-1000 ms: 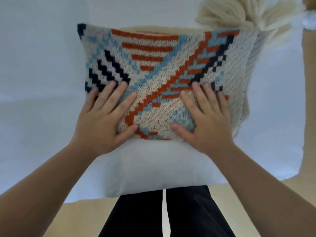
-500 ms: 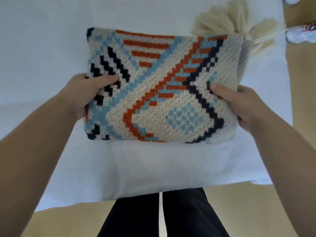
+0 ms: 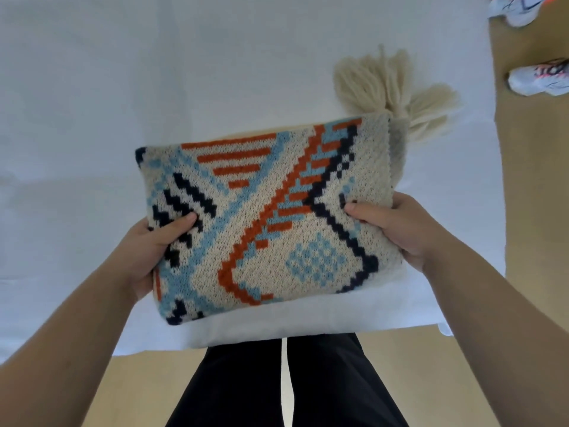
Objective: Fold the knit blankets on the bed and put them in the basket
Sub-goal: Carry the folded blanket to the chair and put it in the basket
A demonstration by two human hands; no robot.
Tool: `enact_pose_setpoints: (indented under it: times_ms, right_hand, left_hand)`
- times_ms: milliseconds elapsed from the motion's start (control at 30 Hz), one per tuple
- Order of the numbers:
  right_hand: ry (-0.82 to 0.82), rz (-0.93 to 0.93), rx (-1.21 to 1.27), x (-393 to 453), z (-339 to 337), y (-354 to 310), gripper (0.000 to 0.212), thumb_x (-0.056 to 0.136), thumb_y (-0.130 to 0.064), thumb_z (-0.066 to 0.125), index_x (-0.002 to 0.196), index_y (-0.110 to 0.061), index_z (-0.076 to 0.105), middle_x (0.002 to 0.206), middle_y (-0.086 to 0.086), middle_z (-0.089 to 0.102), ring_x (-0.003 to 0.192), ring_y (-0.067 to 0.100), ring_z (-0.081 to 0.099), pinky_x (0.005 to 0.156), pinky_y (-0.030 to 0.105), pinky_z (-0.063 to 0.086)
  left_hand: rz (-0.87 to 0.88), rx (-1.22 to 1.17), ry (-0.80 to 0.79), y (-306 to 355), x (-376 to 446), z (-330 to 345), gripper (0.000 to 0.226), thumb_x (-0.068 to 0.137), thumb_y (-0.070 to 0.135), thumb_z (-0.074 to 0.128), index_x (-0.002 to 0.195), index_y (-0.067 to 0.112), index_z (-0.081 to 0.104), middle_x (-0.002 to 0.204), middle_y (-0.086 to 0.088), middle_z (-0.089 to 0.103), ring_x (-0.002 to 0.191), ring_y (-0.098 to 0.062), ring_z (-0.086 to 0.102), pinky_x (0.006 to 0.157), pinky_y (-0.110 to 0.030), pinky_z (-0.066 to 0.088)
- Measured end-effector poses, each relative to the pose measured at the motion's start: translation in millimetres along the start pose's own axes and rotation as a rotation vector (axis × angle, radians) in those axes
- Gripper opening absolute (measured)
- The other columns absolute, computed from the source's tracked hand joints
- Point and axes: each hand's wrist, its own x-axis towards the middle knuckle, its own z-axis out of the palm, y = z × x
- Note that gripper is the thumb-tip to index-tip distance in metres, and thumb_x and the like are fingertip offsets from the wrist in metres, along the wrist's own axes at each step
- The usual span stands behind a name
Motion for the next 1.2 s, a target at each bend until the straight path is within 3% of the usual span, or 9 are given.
enact_pose_setpoints:
  times_ms: [67,200,267,467,567,700,833,933,1200]
  right_hand:
    - [0.005,-0.051,-0.080,-1.5,8.8,-5.1,0.033,0.080,-0.015,0.079,0.111,-0.016,0.068,0.098,0.002,0.078,0.088,0.021,0.075,0.076,0.038,0.060]
    - [-0.009,-0.081,-0.097,-2.5,13.1,-11.0,0.028,0.082,-0.016,0.077,0.108,-0.020,0.068,0.098,0.001,0.077,0.089,0.022,0.075,0.081,0.043,0.059]
    - [-0.029,-0.047,-0.076,-3.5,14.6,-9.9,0.030,0.082,-0.016,0.077,0.110,-0.019,0.066,0.101,0.004,0.077,0.090,0.024,0.075,0.083,0.046,0.059]
    - [-0.088,-0.074,-0.090,-14.8,38.2,-8.1,0.038,0.075,-0.017,0.081,0.111,-0.018,0.067,0.099,0.003,0.077,0.087,0.023,0.075,0.075,0.040,0.059]
    - [-0.197,-0.091,-0.149,-23.1,66.7,-14.1,0.044,0.073,-0.014,0.080,0.114,-0.014,0.066,0.100,0.005,0.077,0.088,0.024,0.075,0.070,0.037,0.061]
    - [-0.360,-0.105,-0.308,-55.1,124.6,-25.6,0.040,0.074,-0.013,0.080,0.112,-0.013,0.067,0.095,0.005,0.078,0.085,0.025,0.075,0.067,0.036,0.061]
    - [-0.507,-0.112,-0.491,-111.8,200.0,-26.9,0.053,0.065,-0.021,0.082,0.115,-0.012,0.066,0.096,0.007,0.077,0.086,0.027,0.075,0.073,0.041,0.059]
    - [-0.640,-0.118,-0.626,-162.2,265.6,-14.8,0.043,0.074,-0.017,0.079,0.115,-0.015,0.065,0.097,0.005,0.078,0.087,0.025,0.075,0.074,0.041,0.058]
    - [-0.923,-0.172,-1.016,-300.8,482.3,101.9,0.056,0.067,-0.024,0.080,0.119,-0.014,0.062,0.099,0.007,0.077,0.088,0.028,0.075,0.080,0.046,0.057]
  left_hand:
    - [-0.020,-0.026,0.027,-6.6,-6.7,-3.3,0.102,0.033,0.047,0.099,0.122,0.013,0.061,0.112,-0.014,0.074,0.100,-0.036,0.072,0.088,-0.054,0.054]
    - [0.005,-0.099,0.103,-20.5,-17.7,-6.7,0.060,0.069,0.030,0.083,0.122,0.012,0.061,0.109,-0.015,0.075,0.098,-0.037,0.073,0.082,-0.050,0.056]
    - [0.040,-0.128,0.154,-24.7,-23.2,-10.4,0.055,0.072,0.026,0.078,0.122,0.014,0.062,0.108,-0.013,0.075,0.096,-0.036,0.073,0.077,-0.048,0.058]
    - [0.139,-0.232,0.232,-49.5,-65.8,-30.5,0.103,0.024,0.048,0.099,0.117,0.020,0.065,0.104,-0.011,0.077,0.091,-0.033,0.075,0.065,-0.045,0.061]
    - [0.134,-0.336,0.306,-81.4,-99.1,-48.8,0.104,0.032,0.045,0.099,0.124,0.016,0.061,0.112,-0.015,0.074,0.099,-0.038,0.072,0.076,-0.053,0.059]
    - [0.144,-0.532,0.423,-137.7,-167.5,-77.0,0.075,0.062,0.030,0.088,0.128,0.013,0.057,0.117,-0.017,0.072,0.105,-0.039,0.070,0.085,-0.053,0.055]
    - [0.163,-0.676,0.555,-194.8,-254.0,-99.3,0.103,0.036,0.045,0.099,0.125,0.011,0.058,0.113,-0.018,0.073,0.102,-0.040,0.071,0.080,-0.054,0.057]
    - [0.203,-0.812,0.632,-241.2,-322.3,-118.0,0.108,0.034,0.046,0.099,0.127,0.011,0.057,0.115,-0.020,0.072,0.103,-0.043,0.070,0.083,-0.059,0.056]
    - [0.227,-1.269,0.975,-412.1,-469.1,-180.1,0.031,0.084,0.011,0.069,0.113,0.004,0.062,0.100,-0.020,0.076,0.084,-0.035,0.075,0.061,-0.042,0.063]
